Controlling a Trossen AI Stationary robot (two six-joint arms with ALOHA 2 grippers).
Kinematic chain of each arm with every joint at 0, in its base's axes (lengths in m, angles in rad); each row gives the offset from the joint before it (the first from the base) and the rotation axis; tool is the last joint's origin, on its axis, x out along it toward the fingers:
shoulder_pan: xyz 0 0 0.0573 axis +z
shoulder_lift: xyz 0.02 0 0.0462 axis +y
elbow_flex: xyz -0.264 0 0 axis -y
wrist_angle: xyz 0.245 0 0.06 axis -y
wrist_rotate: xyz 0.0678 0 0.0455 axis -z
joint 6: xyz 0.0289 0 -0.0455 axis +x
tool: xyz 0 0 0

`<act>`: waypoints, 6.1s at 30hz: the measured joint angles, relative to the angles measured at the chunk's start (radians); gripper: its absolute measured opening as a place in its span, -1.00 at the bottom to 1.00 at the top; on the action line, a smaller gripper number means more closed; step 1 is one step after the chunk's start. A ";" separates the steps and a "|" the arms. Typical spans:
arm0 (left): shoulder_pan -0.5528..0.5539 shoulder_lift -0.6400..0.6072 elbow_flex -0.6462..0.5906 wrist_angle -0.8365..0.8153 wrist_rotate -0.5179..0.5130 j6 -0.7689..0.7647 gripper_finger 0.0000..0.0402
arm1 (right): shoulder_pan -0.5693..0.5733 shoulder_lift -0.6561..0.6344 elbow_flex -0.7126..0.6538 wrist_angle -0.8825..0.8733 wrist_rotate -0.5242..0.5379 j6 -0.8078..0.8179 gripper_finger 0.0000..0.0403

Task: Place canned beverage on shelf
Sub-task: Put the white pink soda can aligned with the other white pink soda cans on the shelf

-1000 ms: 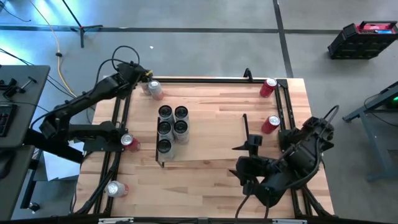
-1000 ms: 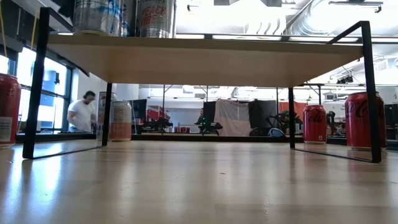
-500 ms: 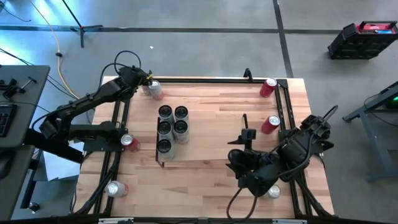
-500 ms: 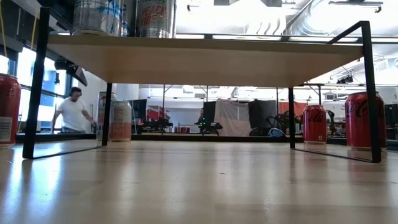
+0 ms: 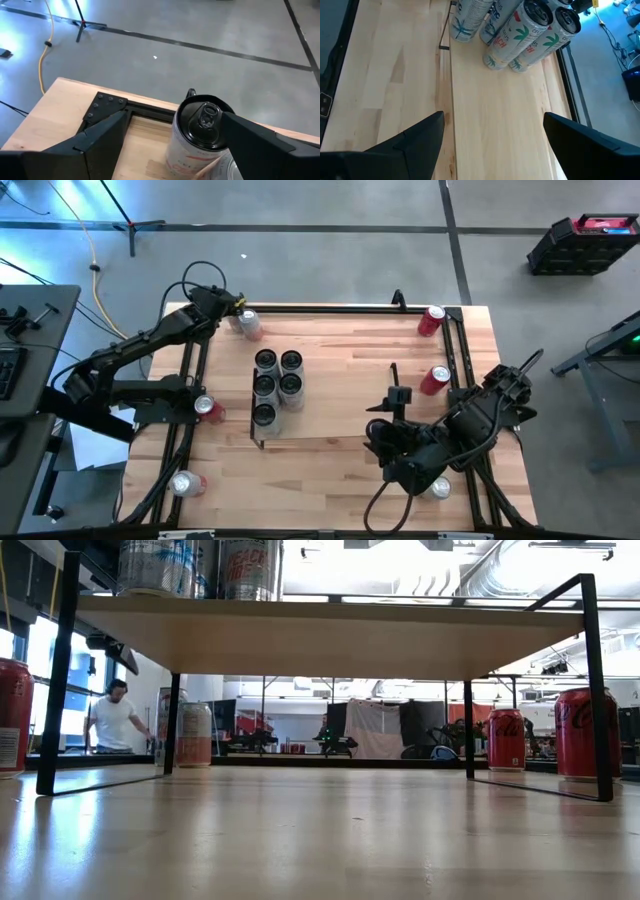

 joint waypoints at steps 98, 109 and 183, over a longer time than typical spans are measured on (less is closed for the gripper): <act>0.021 0.157 0.037 0.169 0.100 0.170 0.58 | -0.104 -0.074 0.001 0.090 0.019 -0.111 0.60; 0.020 0.157 0.038 0.162 0.103 0.171 0.58 | -0.098 -0.074 0.001 0.195 0.034 -0.113 0.60; 0.109 0.147 -0.077 0.288 0.273 0.401 0.19 | -0.170 -0.074 0.000 0.378 -0.142 0.066 0.60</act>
